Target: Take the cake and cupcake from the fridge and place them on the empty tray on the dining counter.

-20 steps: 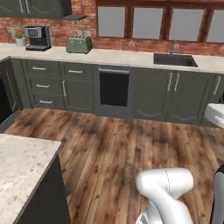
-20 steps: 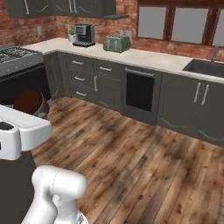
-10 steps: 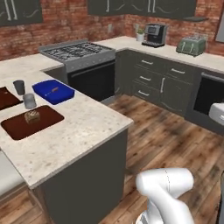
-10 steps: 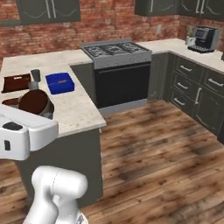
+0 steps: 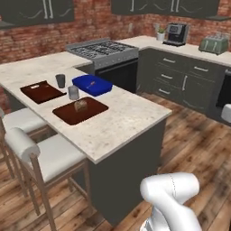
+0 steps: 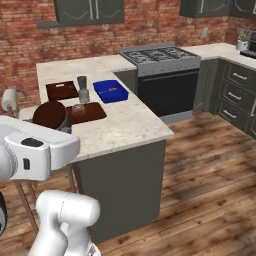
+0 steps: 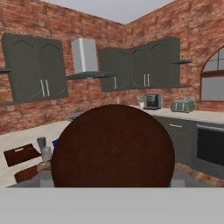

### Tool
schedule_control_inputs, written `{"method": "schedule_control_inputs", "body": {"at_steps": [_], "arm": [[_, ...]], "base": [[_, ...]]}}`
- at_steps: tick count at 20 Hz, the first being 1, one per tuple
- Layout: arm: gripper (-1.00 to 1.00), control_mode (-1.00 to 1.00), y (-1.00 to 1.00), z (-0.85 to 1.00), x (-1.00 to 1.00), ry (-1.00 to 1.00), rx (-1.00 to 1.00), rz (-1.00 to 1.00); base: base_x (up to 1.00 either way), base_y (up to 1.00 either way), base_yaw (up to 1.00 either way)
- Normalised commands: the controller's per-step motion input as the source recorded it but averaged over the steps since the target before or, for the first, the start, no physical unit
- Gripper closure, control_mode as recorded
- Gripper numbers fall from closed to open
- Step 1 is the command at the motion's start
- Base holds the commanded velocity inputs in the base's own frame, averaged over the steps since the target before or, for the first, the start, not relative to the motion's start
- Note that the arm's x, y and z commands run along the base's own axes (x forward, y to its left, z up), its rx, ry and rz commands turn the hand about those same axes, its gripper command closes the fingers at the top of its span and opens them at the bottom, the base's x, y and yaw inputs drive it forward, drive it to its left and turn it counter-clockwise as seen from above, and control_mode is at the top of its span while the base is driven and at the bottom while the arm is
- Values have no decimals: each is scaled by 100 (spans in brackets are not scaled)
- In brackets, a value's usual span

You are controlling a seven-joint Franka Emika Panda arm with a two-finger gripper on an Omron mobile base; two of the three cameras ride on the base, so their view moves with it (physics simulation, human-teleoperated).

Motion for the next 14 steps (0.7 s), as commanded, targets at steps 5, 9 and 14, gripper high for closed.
{"method": "schedule_control_inputs", "body": {"at_steps": [5, 9, 14], "arm": [[100, 100, 0, 0, 0, 0, 0, 0], [100, 100, 0, 0, 0, 0, 0, 0], [100, 100, 0, 0, 0, 0, 0, 0]], "base": [[-22, 100, 0], [3, 100, -12], [68, 86, -73]]}}
